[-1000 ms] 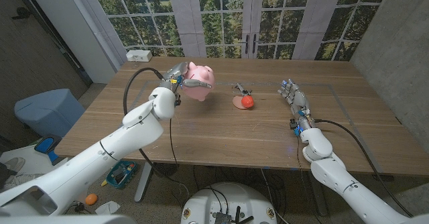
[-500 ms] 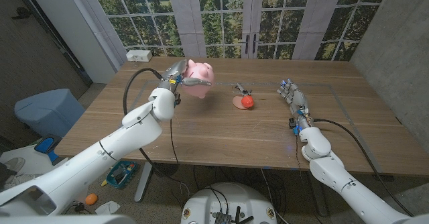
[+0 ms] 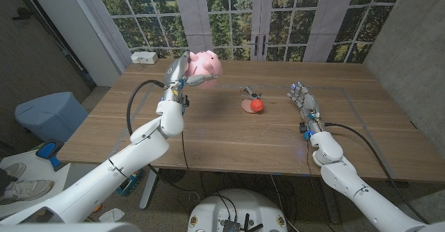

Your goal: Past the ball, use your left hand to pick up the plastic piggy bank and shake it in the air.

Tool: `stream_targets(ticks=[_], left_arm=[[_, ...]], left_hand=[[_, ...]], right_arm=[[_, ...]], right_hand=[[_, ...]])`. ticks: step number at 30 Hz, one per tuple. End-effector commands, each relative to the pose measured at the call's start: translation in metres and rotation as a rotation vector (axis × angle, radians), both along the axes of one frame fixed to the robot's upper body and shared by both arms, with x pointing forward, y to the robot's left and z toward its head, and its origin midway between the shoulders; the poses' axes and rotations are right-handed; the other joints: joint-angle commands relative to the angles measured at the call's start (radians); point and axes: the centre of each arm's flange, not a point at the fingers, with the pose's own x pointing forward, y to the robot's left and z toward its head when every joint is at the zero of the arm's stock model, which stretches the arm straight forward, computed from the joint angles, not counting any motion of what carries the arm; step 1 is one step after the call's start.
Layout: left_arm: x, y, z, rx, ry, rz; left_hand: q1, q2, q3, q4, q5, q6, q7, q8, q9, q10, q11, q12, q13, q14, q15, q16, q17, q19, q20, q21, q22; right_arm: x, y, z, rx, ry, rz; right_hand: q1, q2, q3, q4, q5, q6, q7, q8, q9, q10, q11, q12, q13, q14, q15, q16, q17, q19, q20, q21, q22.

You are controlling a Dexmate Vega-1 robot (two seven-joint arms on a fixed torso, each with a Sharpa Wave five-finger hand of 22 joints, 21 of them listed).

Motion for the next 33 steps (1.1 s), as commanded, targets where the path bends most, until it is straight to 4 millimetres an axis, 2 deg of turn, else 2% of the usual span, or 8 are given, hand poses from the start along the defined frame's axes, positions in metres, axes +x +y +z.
stream_targets(ticks=[1,15,33], left_arm=[[-0.008,0.005,-0.017,-0.135,-0.186,-0.032],[-0.009,0.003,-0.015,-0.108,-0.131,-0.011],[0.002,-0.004,0.003,0.093,0.230,0.050]], left_hand=[[0.417,0.418,0.064,-0.002,0.001,0.479,-0.237,0.020,0.030,0.442,-0.431,-0.001,0.034,0.377,-0.490,0.001,0.004,-0.110,-0.224,0.009,0.003],[0.415,0.417,0.065,-0.002,0.000,0.479,-0.244,0.019,0.029,0.444,-0.431,-0.008,0.034,0.379,-0.489,-0.002,0.004,-0.118,-0.224,0.016,0.002],[0.416,0.415,0.068,-0.003,0.000,0.477,-0.240,0.017,0.028,0.448,-0.431,-0.013,0.039,0.381,-0.489,-0.005,0.006,-0.123,-0.222,0.025,0.001]], right_arm=[[-0.001,-0.001,0.001,0.004,-0.004,0.000],[-0.003,-0.002,-0.001,0.011,-0.005,-0.001],[-0.003,-0.003,-0.001,0.003,-0.008,0.001]], right_hand=[[-0.007,0.005,0.001,-0.008,0.000,0.008,0.001,0.002,0.002,0.008,-0.001,0.002,0.003,0.001,-0.002,0.009,0.002,0.004,0.002,-0.005,0.003],[-0.007,0.006,0.002,-0.009,0.000,0.007,0.000,0.001,0.002,0.008,0.000,0.003,0.003,0.002,-0.001,0.009,0.001,0.004,0.002,-0.005,0.003],[-0.008,0.006,0.002,-0.010,0.000,0.009,0.001,0.002,0.002,0.009,0.001,0.003,0.003,0.002,0.000,0.009,0.001,0.004,0.002,-0.005,0.003]])
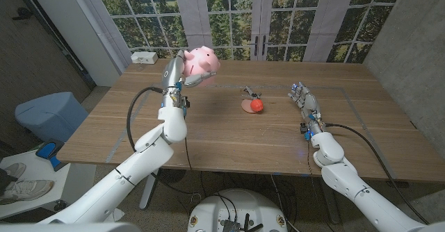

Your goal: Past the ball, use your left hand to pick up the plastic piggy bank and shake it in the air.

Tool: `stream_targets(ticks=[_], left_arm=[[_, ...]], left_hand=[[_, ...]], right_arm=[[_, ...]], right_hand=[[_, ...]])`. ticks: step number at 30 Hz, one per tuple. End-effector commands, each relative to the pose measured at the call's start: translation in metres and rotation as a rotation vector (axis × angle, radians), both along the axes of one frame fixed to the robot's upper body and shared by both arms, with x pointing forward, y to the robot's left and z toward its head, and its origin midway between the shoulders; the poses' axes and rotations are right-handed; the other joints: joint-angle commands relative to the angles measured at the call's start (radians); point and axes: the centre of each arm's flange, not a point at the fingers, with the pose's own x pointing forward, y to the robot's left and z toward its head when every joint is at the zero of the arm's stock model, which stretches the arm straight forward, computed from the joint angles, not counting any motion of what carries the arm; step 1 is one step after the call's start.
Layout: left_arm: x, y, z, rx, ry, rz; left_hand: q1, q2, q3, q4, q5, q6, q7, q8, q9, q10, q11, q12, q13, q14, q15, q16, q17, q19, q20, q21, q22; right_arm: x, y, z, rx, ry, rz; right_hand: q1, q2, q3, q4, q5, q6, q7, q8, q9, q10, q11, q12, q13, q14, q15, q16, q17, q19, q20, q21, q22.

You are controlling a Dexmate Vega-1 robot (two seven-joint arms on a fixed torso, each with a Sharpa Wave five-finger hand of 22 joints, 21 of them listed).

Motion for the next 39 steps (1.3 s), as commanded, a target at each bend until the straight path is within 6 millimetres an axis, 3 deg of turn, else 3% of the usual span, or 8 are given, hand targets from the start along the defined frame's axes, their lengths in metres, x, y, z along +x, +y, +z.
stream_targets(ticks=[1,20,31,39], left_arm=[[0.007,-0.004,0.010,0.121,0.240,0.026],[0.017,-0.006,0.018,0.205,0.406,0.042],[0.015,-0.006,0.019,0.184,0.338,0.026],[0.010,-0.004,0.013,0.121,0.188,0.004]], left_hand=[[0.416,0.415,0.068,-0.003,0.004,0.477,-0.241,0.016,0.028,0.438,-0.430,0.003,0.039,0.377,-0.490,0.003,0.003,-0.113,-0.228,0.006,0.001],[0.416,0.413,0.072,-0.003,0.004,0.478,-0.236,0.016,0.030,0.439,-0.429,-0.007,0.043,0.378,-0.490,-0.003,0.004,-0.120,-0.226,0.018,0.000],[0.416,0.412,0.073,-0.003,0.005,0.478,-0.238,0.016,0.031,0.441,-0.429,-0.010,0.047,0.381,-0.490,-0.003,0.007,-0.124,-0.226,0.024,-0.001],[0.415,0.413,0.075,-0.002,0.005,0.479,-0.238,0.014,0.029,0.443,-0.429,-0.013,0.049,0.383,-0.489,-0.004,0.008,-0.126,-0.225,0.028,-0.001]], right_arm=[[-0.001,0.000,0.000,0.000,-0.001,0.000],[-0.001,0.000,0.002,0.004,-0.005,-0.002],[0.001,0.000,0.001,0.003,-0.002,-0.001],[0.002,-0.001,0.000,0.008,0.001,-0.001]], right_hand=[[0.002,-0.005,0.000,-0.003,0.000,0.008,0.001,0.002,0.002,0.009,0.001,0.003,0.003,0.002,0.000,0.009,0.000,0.004,0.002,-0.005,0.003],[0.001,-0.005,0.001,-0.003,0.000,0.008,0.000,0.001,0.002,0.008,-0.001,0.002,0.003,0.001,-0.001,0.010,-0.001,0.004,0.002,-0.006,0.003],[0.001,-0.004,0.001,-0.004,0.000,0.008,0.000,0.002,0.002,0.009,-0.001,0.003,0.002,0.001,-0.001,0.010,-0.001,0.004,0.002,-0.006,0.003],[0.001,-0.004,0.002,-0.005,0.000,0.008,0.000,0.002,0.002,0.009,0.000,0.003,0.002,0.001,0.000,0.010,-0.002,0.004,0.003,-0.005,0.003]])
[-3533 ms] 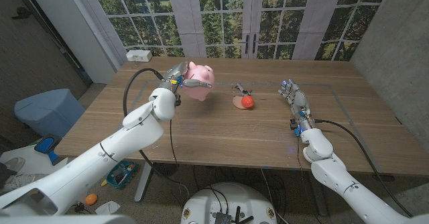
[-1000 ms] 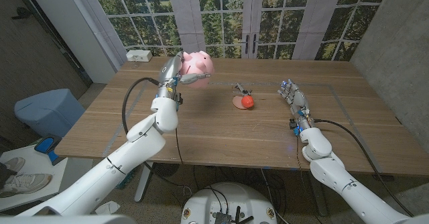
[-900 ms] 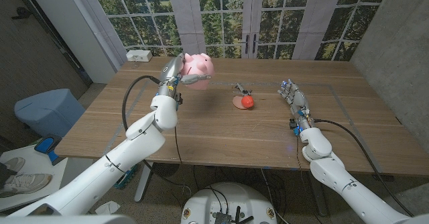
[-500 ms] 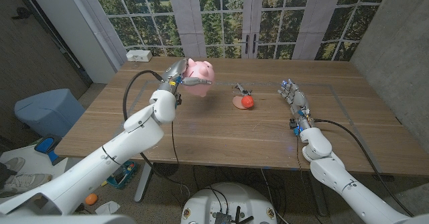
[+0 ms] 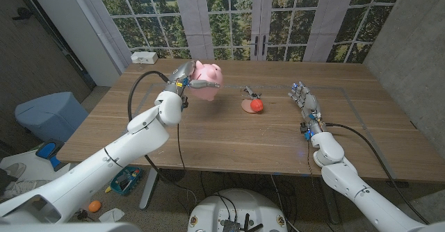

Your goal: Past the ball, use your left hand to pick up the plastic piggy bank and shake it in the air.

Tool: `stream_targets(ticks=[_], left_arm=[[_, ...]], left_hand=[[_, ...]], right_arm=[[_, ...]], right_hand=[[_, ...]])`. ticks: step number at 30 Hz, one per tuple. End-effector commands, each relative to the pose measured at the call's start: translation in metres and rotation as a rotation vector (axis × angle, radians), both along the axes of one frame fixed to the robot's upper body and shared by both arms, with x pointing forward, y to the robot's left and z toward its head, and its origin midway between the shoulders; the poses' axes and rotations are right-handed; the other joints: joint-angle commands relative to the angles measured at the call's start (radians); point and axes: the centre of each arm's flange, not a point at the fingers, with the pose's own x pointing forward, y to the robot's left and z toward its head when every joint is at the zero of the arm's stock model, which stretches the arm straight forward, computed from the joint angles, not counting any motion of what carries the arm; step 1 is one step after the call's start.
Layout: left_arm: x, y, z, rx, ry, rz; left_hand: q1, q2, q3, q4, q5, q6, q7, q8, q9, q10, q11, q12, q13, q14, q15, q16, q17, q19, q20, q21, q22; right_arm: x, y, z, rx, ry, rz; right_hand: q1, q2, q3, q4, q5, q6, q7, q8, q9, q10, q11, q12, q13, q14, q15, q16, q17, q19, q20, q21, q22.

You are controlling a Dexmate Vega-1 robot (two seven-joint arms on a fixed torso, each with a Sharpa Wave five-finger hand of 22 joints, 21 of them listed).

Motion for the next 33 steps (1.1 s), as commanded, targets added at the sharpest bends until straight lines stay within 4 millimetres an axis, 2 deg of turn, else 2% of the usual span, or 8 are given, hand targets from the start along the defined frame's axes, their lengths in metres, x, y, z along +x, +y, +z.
stream_targets(ticks=[1,14,26,33], left_arm=[[-0.006,0.003,-0.006,-0.077,-0.170,-0.029],[-0.013,0.006,-0.022,-0.270,-0.492,-0.054],[-0.008,0.009,-0.022,-0.281,-0.496,-0.048],[-0.005,0.009,-0.020,-0.253,-0.429,-0.030]], left_hand=[[0.415,0.412,0.075,-0.002,0.005,0.479,-0.238,0.015,0.030,0.439,-0.428,0.002,0.049,0.382,-0.489,0.001,0.001,-0.116,-0.229,0.010,0.004],[0.415,0.412,0.076,-0.002,0.005,0.476,-0.246,0.014,0.033,0.440,-0.429,-0.004,0.050,0.383,-0.489,-0.003,0.001,-0.120,-0.229,0.017,0.004],[0.413,0.412,0.077,-0.002,0.003,0.478,-0.247,0.013,0.031,0.442,-0.429,-0.008,0.052,0.383,-0.489,-0.006,0.002,-0.125,-0.230,0.022,0.004],[0.413,0.412,0.078,-0.002,0.003,0.478,-0.246,0.012,0.031,0.445,-0.430,-0.011,0.052,0.384,-0.490,-0.006,0.004,-0.128,-0.229,0.025,0.004]], right_arm=[[0.002,-0.001,-0.001,0.003,0.005,0.002],[0.007,-0.002,-0.003,0.013,0.014,0.006],[0.013,0.001,0.001,0.007,0.023,0.008],[0.015,0.002,0.001,0.004,0.030,0.010]], right_hand=[[0.001,-0.004,0.002,-0.005,0.000,0.008,0.000,0.001,0.002,0.008,0.000,0.003,0.002,0.001,0.001,0.002,0.003,0.004,0.002,-0.006,0.003],[0.001,-0.004,0.002,-0.005,0.000,0.007,0.001,0.001,0.002,0.008,-0.001,0.003,0.002,0.000,-0.002,0.002,0.003,0.003,0.003,-0.006,0.003],[0.000,-0.004,0.002,-0.005,0.000,0.007,0.000,0.001,0.002,0.008,0.001,0.002,0.002,0.001,-0.001,0.003,0.002,0.004,0.003,-0.006,0.003],[0.000,-0.004,0.002,-0.006,0.000,0.007,0.000,0.001,0.002,0.008,0.000,0.003,0.002,0.001,0.001,0.003,0.002,0.003,0.003,-0.006,0.003]])
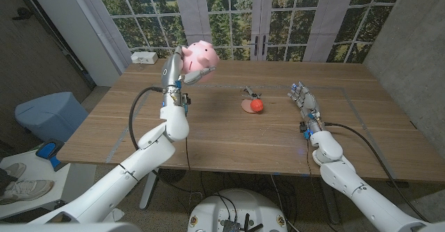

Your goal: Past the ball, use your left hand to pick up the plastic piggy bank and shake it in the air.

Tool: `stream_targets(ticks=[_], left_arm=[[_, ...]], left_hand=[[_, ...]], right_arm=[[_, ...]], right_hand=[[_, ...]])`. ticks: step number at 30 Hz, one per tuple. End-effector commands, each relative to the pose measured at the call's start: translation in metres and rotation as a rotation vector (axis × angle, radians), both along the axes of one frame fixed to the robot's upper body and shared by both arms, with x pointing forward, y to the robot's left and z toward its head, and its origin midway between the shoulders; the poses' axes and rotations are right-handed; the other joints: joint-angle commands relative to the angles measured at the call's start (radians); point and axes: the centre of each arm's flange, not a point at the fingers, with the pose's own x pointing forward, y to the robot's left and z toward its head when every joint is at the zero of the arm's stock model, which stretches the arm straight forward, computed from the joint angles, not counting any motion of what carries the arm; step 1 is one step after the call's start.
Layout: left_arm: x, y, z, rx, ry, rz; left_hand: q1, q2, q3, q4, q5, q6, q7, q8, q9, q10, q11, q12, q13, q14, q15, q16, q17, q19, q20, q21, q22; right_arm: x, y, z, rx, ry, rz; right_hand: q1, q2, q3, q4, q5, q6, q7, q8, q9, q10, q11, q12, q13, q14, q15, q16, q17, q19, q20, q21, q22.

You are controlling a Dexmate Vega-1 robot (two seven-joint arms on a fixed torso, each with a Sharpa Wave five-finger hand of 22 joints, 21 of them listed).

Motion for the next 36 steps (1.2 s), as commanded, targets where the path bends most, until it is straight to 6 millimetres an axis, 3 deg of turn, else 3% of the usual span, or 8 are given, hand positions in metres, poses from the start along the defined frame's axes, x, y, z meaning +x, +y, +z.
stream_targets(ticks=[1,16,36], left_arm=[[0.005,0.001,0.000,0.012,0.064,0.017],[0.019,-0.006,0.019,0.232,0.429,0.054],[0.027,-0.010,0.027,0.317,0.592,0.075]], left_hand=[[0.413,0.412,0.078,-0.002,0.005,0.477,-0.247,0.012,0.031,0.443,-0.428,-0.001,0.052,0.378,-0.490,0.007,0.006,-0.119,-0.234,0.009,0.004],[0.413,0.410,0.080,-0.003,0.004,0.479,-0.243,0.010,0.029,0.444,-0.427,-0.007,0.057,0.377,-0.490,0.003,0.008,-0.125,-0.233,0.015,0.003],[0.415,0.409,0.082,-0.004,0.004,0.479,-0.242,0.010,0.031,0.445,-0.426,-0.014,0.060,0.378,-0.490,0.000,0.010,-0.130,-0.232,0.023,0.002]], right_arm=[[0.004,0.001,0.001,-0.003,0.013,0.001],[0.005,0.002,0.002,-0.005,0.013,0.001],[0.005,0.003,0.002,-0.004,0.011,0.001]], right_hand=[[-0.001,-0.004,0.002,-0.006,0.000,0.008,0.000,0.002,0.002,0.008,0.000,0.003,0.002,0.001,0.001,0.003,0.001,0.003,0.003,0.000,0.004],[-0.001,-0.004,0.003,-0.007,0.001,0.008,0.001,0.002,0.002,0.007,0.000,0.002,0.002,0.001,0.000,0.003,0.001,0.003,0.003,0.000,0.004],[-0.002,-0.004,0.003,-0.007,0.000,0.007,0.001,0.002,0.002,0.007,-0.001,0.002,0.002,0.000,0.000,0.003,0.000,0.003,0.003,0.000,0.004]])
